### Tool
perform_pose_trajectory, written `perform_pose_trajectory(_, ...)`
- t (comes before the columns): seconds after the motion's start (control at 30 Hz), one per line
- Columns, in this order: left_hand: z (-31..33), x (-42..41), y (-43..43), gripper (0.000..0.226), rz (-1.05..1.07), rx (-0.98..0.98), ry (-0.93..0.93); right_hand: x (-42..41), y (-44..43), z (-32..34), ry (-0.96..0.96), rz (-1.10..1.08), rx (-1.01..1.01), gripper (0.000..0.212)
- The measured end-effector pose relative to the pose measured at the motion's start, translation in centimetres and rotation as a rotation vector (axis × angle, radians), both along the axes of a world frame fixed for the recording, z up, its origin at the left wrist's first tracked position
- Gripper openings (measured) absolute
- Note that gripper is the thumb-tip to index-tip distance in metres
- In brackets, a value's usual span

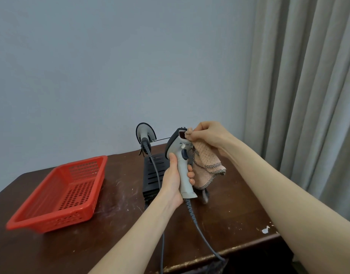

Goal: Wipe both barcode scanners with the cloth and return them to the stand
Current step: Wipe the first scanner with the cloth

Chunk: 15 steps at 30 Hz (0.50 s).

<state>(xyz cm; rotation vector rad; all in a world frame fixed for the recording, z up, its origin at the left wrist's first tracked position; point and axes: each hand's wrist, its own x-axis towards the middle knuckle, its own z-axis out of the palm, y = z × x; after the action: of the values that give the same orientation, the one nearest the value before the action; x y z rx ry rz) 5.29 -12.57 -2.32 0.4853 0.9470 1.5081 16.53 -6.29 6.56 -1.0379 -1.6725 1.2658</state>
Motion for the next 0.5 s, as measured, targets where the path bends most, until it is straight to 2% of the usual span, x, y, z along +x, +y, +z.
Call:
perform_pose_trajectory(0.13,0.1,-0.2,0.0,0.054,-0.002,-0.007,0.009,-0.3,-0.6,0.4,0.093,0.097,-0.021,0.014)
perform_pose_trajectory(0.3,0.3,-0.1,-0.2,0.054,0.02,-0.019,0.003,-1.2,-0.6,-0.4,0.193,-0.002,-0.01,0.012)
perform_pose_trajectory(0.4,0.3,-0.2,-0.2,0.055,0.024,-0.023,-0.003,-1.2,-0.6,-0.6,0.172,0.015,0.048,0.012)
perform_pose_trajectory(0.5,0.3,-0.5,-0.3,0.055,0.018,-0.022,0.0,-1.0,-0.5,-0.3,0.071,0.078,0.124,0.011)
